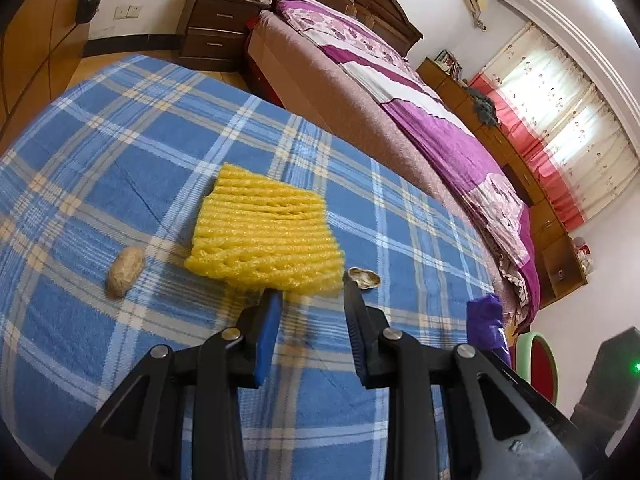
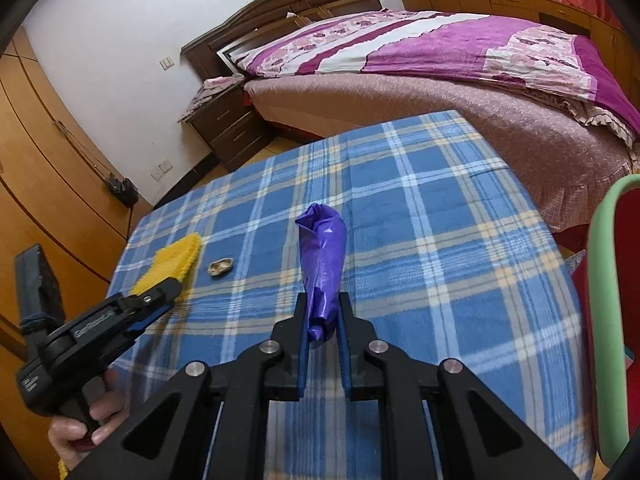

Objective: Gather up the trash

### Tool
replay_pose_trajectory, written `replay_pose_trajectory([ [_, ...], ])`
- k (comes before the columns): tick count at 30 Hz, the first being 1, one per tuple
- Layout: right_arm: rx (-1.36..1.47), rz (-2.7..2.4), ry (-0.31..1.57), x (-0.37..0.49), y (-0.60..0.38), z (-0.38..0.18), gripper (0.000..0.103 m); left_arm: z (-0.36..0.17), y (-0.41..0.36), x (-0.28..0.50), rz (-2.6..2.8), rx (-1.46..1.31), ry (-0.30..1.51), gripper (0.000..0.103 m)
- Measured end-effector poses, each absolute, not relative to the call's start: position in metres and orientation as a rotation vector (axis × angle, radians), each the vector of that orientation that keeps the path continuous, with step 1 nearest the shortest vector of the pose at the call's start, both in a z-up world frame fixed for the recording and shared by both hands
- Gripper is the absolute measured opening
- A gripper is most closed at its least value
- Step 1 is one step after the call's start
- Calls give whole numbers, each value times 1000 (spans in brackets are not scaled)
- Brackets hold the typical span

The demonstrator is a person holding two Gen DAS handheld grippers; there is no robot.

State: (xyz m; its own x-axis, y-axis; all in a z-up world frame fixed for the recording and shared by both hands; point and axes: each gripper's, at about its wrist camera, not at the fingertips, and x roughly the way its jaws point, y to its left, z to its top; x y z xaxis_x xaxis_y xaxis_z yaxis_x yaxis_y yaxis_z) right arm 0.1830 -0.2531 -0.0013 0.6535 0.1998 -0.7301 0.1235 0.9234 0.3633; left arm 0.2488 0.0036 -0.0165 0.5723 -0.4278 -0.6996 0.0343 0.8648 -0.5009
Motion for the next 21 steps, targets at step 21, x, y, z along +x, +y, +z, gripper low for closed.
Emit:
replay_pose_trajectory([
  [21,469,88,772,118,-275,31,14,21,11,233,-214,-211,914,58],
])
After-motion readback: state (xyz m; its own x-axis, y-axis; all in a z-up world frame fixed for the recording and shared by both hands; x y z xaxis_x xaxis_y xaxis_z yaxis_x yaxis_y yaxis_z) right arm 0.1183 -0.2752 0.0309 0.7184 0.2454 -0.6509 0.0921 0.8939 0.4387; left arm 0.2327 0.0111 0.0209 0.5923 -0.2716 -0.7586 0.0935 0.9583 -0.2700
